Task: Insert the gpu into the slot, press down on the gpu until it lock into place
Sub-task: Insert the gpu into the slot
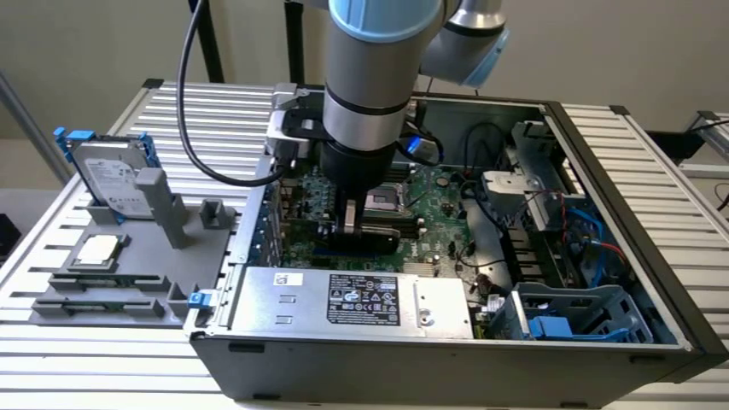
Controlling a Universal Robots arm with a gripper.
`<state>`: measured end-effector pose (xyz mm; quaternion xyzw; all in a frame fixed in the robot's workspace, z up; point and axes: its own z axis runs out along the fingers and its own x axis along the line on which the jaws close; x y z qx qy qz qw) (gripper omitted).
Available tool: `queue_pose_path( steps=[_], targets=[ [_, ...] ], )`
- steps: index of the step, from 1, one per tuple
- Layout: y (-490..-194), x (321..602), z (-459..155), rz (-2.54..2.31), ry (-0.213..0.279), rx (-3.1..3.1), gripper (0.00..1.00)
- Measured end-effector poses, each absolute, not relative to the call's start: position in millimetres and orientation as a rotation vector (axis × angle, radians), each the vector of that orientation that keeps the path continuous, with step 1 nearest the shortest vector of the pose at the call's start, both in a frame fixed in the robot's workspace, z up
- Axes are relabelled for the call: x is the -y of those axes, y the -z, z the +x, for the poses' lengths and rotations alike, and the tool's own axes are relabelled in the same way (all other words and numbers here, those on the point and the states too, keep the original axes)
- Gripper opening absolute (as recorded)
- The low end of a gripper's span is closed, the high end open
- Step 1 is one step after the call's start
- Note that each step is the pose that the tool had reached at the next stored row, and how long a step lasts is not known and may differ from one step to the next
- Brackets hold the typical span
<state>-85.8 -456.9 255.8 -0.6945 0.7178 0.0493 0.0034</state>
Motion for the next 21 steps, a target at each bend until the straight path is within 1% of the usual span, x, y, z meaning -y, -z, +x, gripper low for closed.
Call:
queue_pose_path(
  steps=[15,18,19,21],
  targets=[
    [-251,457,-86,-2.178,-0.157,-2.252,0.26],
    [-253,457,-86,-2.178,-0.158,-2.251,0.27],
    [-256,457,-86,-2.178,-0.158,-2.252,0.34],
    [-266,457,-86,-2.179,-0.158,-2.252,0.34]
  ],
)
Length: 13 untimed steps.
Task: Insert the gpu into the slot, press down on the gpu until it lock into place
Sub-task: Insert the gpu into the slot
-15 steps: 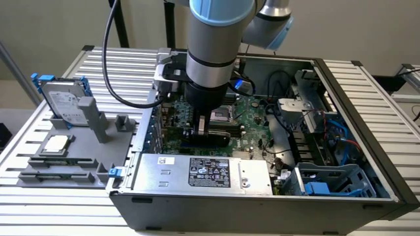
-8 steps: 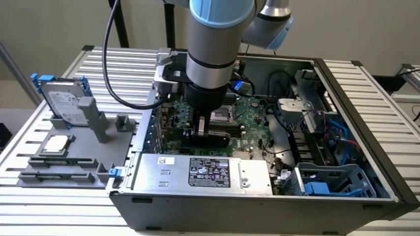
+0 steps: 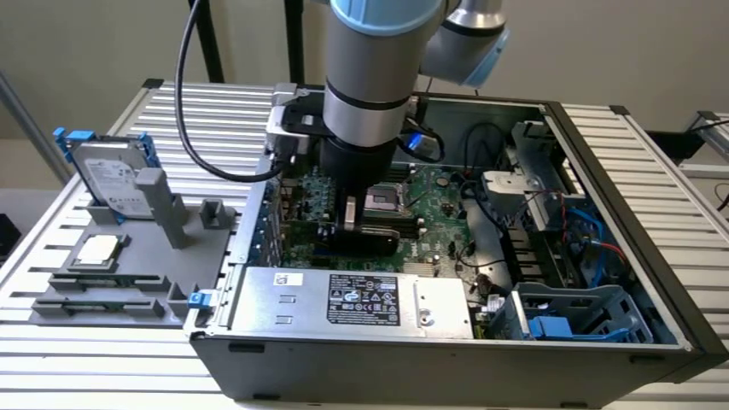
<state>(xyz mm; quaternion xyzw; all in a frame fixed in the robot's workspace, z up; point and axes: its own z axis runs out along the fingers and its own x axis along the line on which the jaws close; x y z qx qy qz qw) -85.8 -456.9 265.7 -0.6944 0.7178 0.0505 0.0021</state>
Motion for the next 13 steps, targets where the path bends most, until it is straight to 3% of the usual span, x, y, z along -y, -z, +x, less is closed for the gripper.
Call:
queue_pose_path(
  steps=[8,10,13],
  targets=[
    [-293,457,-86,-2.179,-0.159,-2.252,0.31],
    [-293,457,-86,-2.179,-0.159,-2.252,0.19],
    [-293,457,-86,-2.179,-0.159,-2.252,0.11]
  ],
)
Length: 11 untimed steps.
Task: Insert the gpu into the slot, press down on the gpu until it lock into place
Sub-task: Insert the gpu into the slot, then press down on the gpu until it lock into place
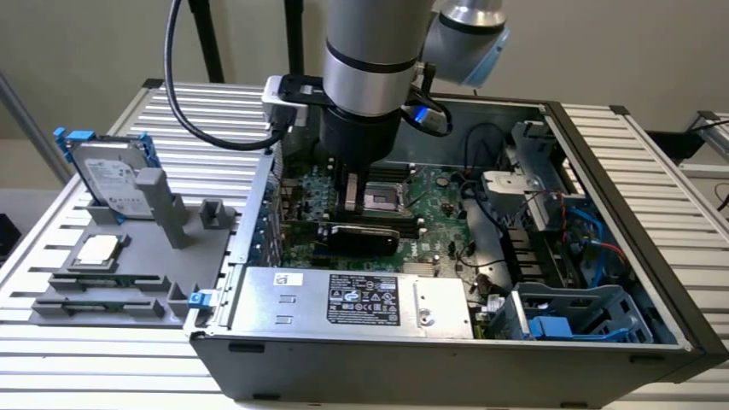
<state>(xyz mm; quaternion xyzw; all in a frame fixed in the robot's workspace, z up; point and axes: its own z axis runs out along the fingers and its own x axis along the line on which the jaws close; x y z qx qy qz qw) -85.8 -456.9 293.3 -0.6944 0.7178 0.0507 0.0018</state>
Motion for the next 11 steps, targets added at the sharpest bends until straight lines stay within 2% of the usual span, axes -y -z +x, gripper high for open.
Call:
queue_pose_path(
  steps=[11],
  targets=[
    [-293.3,457.0,-85.8,-2.179,-0.159,-2.252,0.11]
  ],
)
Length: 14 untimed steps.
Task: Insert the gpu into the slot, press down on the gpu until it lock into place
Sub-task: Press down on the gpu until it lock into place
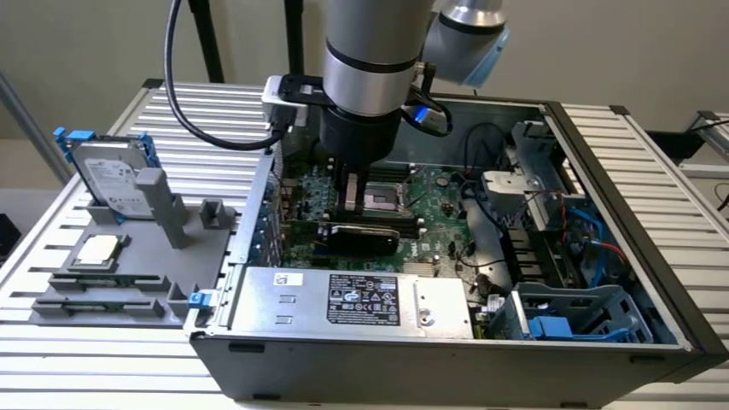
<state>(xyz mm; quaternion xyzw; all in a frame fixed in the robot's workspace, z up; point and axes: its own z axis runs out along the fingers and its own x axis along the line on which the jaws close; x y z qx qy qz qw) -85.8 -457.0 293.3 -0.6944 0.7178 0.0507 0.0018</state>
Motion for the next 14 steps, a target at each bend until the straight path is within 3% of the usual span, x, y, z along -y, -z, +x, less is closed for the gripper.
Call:
queue_pose_path(
  steps=[14],
  targets=[
    [-287.4,455.0,-91.6,-2.193,-0.15,-2.232,0.11]
  ],
)
